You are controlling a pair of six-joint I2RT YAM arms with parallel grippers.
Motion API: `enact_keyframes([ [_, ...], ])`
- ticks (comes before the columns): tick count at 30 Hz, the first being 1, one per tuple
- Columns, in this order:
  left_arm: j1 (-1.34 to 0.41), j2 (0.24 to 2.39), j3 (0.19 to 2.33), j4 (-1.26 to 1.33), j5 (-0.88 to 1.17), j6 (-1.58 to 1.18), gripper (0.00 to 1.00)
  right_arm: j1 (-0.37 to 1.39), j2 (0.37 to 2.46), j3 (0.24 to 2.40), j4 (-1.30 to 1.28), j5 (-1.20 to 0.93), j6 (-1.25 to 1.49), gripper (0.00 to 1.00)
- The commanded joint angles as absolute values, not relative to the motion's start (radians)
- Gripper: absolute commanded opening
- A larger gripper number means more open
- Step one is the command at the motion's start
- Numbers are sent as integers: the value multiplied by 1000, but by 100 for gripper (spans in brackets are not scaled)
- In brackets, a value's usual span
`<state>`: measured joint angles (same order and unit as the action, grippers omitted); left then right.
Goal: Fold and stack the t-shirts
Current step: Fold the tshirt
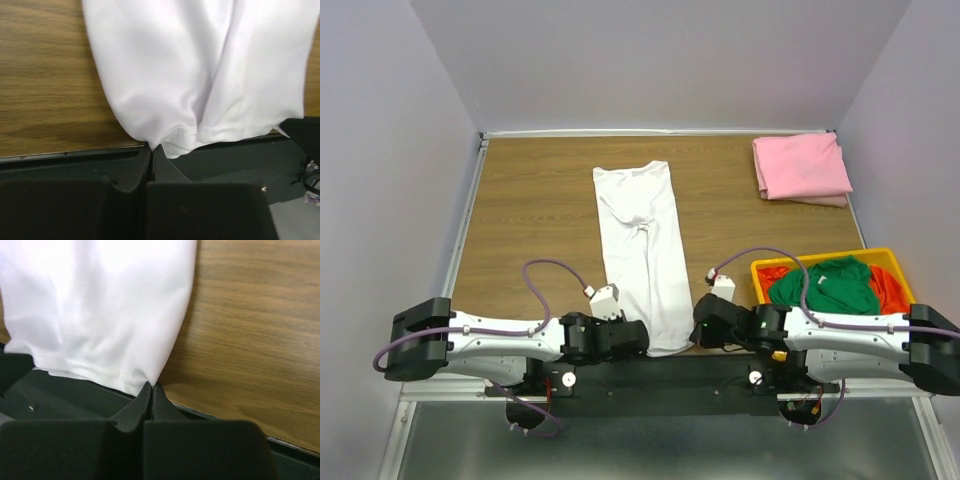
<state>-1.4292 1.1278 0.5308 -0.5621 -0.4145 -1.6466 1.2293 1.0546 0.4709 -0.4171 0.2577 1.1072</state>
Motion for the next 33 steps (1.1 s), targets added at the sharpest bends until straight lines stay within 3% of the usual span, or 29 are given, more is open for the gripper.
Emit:
enact_keyframes([
  [1, -1437, 1100, 557, -578, -531, -1666, 0, 1233, 1060, 555, -460, 380, 1069, 0],
  [14, -1330, 853, 462, -456, -607, -1534, 0, 1075, 1278, 810, -462, 485, 813, 0],
  [26, -945, 810, 393, -138, -502, -1071, 0, 922, 1462, 949, -388, 572, 647, 0],
  [33, -759, 974, 451, 23, -402, -852, 0, 836, 1601, 1054, -324, 569, 558, 0],
])
